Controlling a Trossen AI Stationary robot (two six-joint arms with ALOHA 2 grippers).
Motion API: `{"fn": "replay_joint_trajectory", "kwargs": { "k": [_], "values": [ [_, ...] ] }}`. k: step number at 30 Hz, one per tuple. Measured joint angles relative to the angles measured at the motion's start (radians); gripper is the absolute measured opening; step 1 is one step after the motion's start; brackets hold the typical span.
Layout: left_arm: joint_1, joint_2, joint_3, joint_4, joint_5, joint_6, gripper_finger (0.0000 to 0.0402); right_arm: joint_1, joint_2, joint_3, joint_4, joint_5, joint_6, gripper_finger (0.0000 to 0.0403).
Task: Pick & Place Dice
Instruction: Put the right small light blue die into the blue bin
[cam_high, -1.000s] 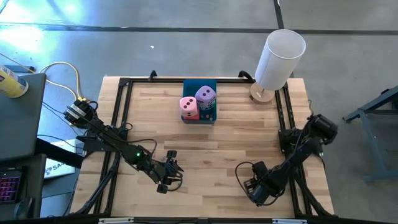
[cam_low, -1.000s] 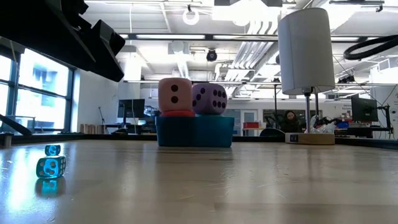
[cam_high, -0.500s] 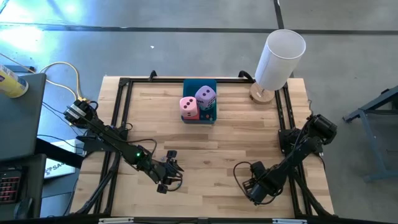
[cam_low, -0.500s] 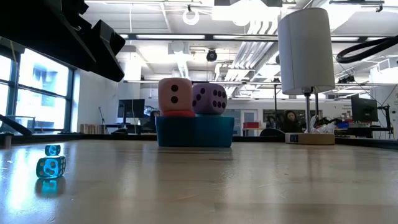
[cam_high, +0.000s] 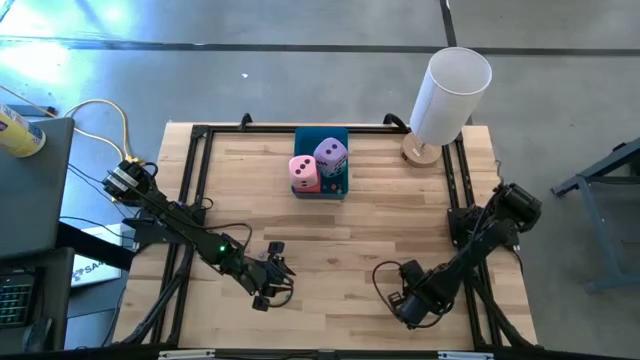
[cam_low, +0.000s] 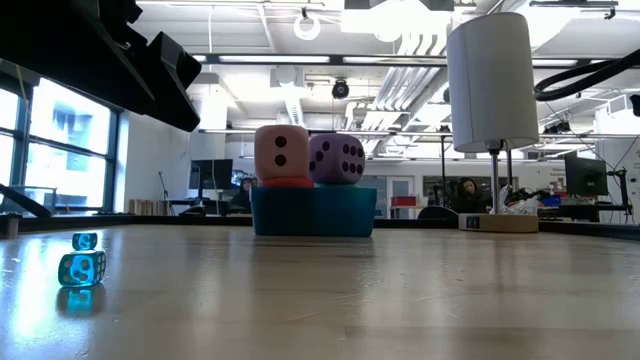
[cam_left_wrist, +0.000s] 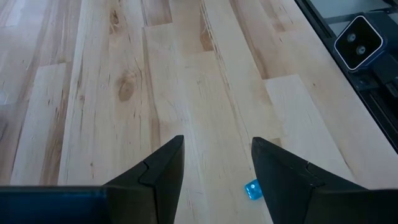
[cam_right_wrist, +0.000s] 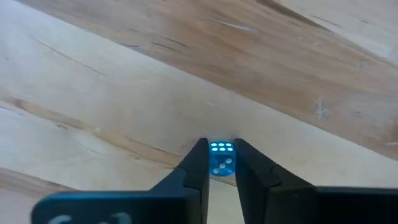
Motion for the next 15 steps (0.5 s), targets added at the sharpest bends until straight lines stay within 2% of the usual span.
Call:
{"fn": "replay_joint_trajectory", "kwargs": {
  "k": [8,15],
  "values": [
    [0.0,0.0,0.0,0.0,0.0,0.0,0.0179,-0.022,0.002,0.016,-0.005,0.008,-0.102,0.0038],
    [0.003,0.0,0.0,0.002,0.001,0.0,0.0179,-0.057,0.003,0.065,0.025,0.239,-0.252,0.0038]
  ]
}}
